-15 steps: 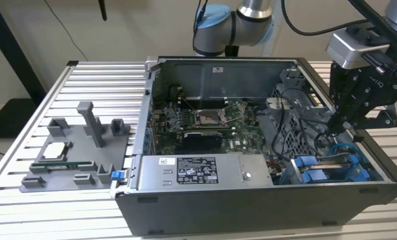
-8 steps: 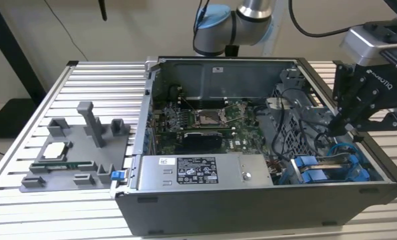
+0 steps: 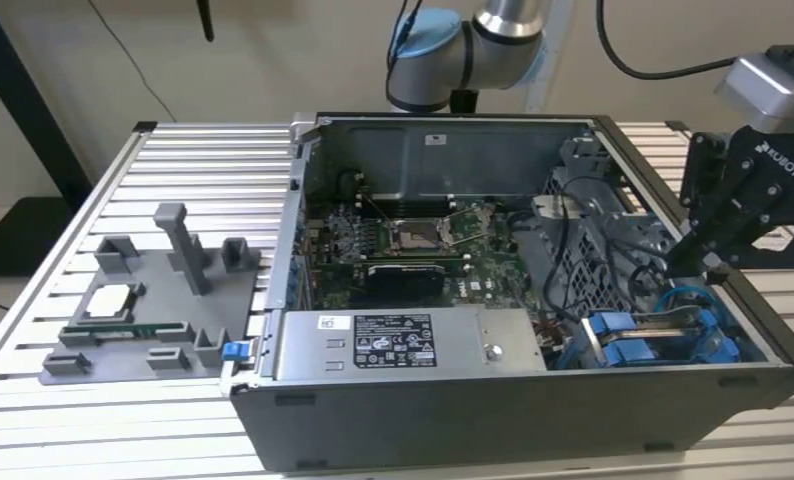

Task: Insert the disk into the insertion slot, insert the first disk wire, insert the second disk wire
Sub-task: 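Insert the first disk wire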

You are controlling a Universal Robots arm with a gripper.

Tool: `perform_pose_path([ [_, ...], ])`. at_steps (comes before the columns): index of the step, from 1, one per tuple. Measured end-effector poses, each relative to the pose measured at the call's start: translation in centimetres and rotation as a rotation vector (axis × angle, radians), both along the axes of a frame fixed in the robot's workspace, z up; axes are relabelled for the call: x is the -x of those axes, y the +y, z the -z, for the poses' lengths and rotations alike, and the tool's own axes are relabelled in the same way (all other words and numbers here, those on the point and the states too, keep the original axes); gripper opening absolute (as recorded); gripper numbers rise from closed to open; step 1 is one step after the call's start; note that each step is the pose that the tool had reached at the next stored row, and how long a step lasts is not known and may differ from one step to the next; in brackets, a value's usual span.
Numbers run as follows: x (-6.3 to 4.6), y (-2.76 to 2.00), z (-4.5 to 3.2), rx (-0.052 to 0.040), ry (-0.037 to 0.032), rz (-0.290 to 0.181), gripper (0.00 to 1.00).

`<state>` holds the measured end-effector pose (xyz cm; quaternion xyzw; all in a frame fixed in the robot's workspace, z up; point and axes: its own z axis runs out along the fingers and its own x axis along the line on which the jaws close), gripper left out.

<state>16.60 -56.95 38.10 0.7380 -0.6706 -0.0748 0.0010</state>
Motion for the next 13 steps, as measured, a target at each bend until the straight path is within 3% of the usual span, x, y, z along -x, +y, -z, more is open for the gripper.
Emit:
perform_pose_path([
  [7,-0.3,-0.48,1.05,-0.0014,0.0009,0.008,0.0],
  [13,-0.5,-0.85,1.46,-0.0016,0.0107,0.016,0.0],
])
